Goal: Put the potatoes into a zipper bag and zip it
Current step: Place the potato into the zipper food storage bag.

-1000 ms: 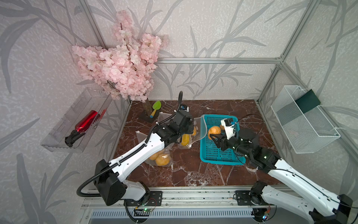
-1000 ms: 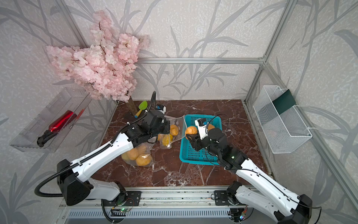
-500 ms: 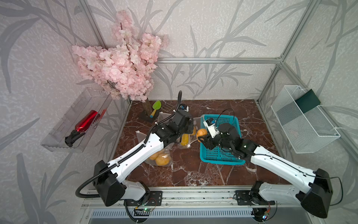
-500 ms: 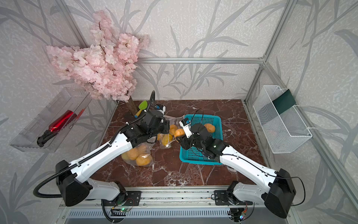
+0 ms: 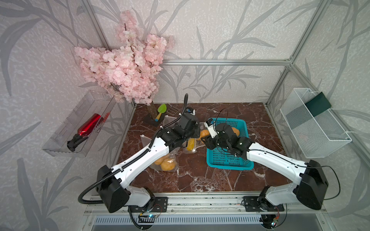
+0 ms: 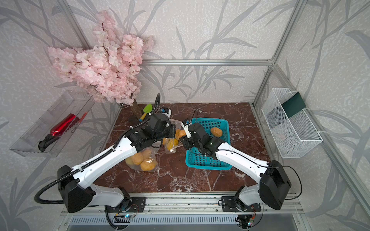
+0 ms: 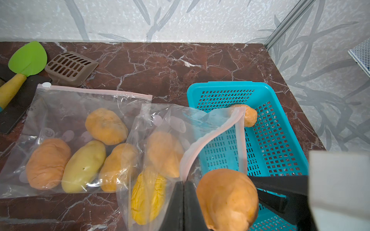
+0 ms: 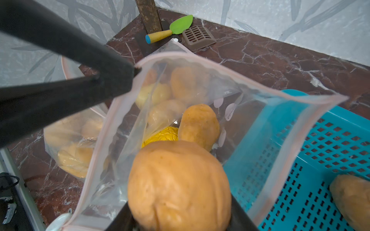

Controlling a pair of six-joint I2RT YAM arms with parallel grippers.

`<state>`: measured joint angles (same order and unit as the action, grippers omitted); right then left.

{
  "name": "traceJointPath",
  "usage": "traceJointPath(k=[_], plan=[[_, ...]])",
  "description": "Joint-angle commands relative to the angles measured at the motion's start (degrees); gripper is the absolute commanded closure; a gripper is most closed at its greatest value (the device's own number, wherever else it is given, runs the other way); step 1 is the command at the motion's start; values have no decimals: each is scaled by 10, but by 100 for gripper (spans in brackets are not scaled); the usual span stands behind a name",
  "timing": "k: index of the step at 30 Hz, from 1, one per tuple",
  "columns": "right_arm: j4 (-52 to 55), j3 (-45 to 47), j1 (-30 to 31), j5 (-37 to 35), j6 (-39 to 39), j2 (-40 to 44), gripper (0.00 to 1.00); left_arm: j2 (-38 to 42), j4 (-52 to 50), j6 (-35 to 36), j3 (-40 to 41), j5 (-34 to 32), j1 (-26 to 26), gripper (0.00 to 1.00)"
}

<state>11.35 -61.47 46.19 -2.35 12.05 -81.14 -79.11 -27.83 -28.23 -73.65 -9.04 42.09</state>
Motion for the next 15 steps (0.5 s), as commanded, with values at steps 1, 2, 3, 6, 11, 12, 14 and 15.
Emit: traceJointPath(k=[1,2,3,6,11,12,14,15], plan=[[10,-29,1,-13,-5,-20,35,11,1,-2,1,-2,-2,100],[11,-31,1,-15,-6,-25,29,14,1,-2,2,-4,-2,100],[10,-32,0,-17,-6,-28,25,15,1,-2,3,-7,-2,100],[9,-29,-4,-22,-3,-30,20,18,1,-3,5,-7,-2,100],[13,-17,-11,-33,-4,-4,7,25,1,-2,9,-13,-3,100],[14,-11,-12,-39,-4,9,6,26,2,-2,10,-14,-3,100],[11,9,-16,-51,-3,43,4,26,1,-1,10,-12,-3,100],[8,22,-20,-57,-1,65,2,27,2,0,11,-12,-3,100]])
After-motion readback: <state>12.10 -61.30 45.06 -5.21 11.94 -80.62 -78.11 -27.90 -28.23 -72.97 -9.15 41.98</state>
